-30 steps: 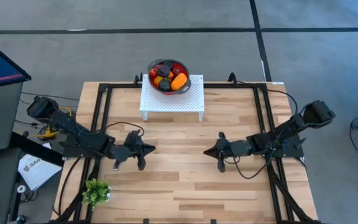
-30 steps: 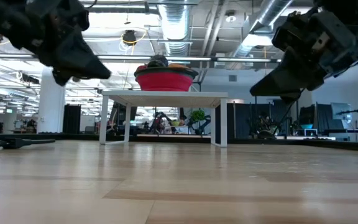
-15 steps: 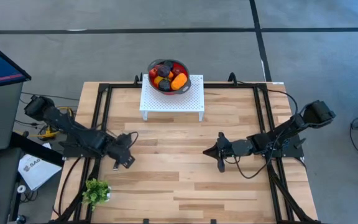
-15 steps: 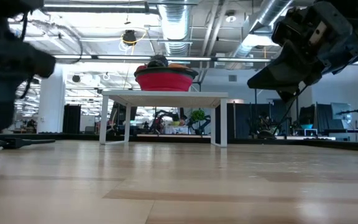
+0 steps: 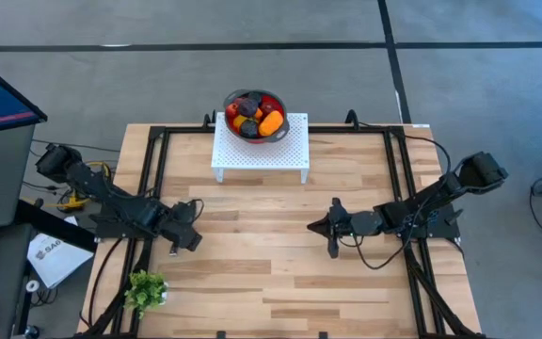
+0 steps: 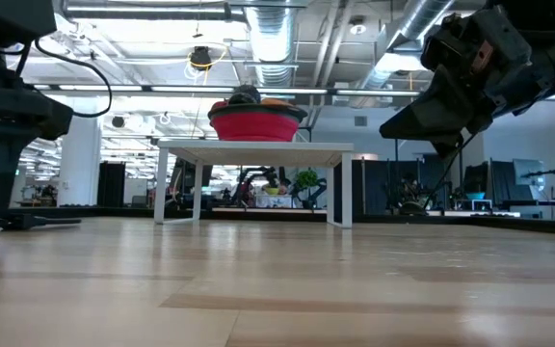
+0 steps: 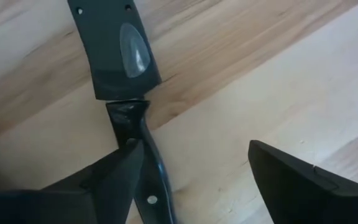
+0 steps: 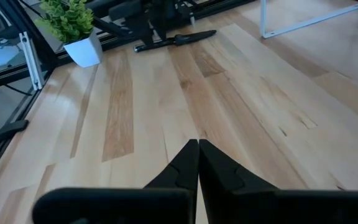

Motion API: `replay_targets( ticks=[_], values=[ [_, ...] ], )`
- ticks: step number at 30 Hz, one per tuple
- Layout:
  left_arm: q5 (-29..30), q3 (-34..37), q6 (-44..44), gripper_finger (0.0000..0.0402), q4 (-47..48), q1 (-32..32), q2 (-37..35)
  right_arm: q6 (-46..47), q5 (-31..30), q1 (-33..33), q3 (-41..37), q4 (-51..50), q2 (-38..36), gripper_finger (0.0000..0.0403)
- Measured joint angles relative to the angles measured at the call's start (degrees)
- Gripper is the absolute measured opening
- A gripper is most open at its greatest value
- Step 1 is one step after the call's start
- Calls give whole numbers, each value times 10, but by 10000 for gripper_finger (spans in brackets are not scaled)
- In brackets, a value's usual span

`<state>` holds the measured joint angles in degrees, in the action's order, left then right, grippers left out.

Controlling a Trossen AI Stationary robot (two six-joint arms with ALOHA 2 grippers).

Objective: Pick & Place Fruit
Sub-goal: Put the black knife on the shelf

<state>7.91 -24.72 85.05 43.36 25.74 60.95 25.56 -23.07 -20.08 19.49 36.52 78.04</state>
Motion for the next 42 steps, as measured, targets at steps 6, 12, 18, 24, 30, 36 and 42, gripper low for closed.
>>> replay_targets(
  ticks=[6, 12, 18, 24, 30, 36, 42],
  values=[
    [14, -15, -7, 273, 7, 2, -1, 0, -1, 0, 0, 0, 0, 5],
    [56, -42, -36, 258, 8, -3, -30, 0, -10, -1, 0, 6, 0, 5],
    [56, -42, 20, 246, 78, -3, -9, 0, -11, -1, 0, 11, 0, 5],
    [57, -43, 40, 232, 91, -3, 59, -2, -11, -1, 0, 12, 0, 5],
    [52, -43, 40, 206, 62, -3, 115, -5, -10, -1, 0, 12, 0, 5],
    [54, -45, 28, 155, 48, -1, 127, -6, -10, -1, 0, 12, 0, 5],
    [56, -43, -10, 88, 9, 2, 127, -6, -11, -1, 0, 12, 0, 5]
  ],
)
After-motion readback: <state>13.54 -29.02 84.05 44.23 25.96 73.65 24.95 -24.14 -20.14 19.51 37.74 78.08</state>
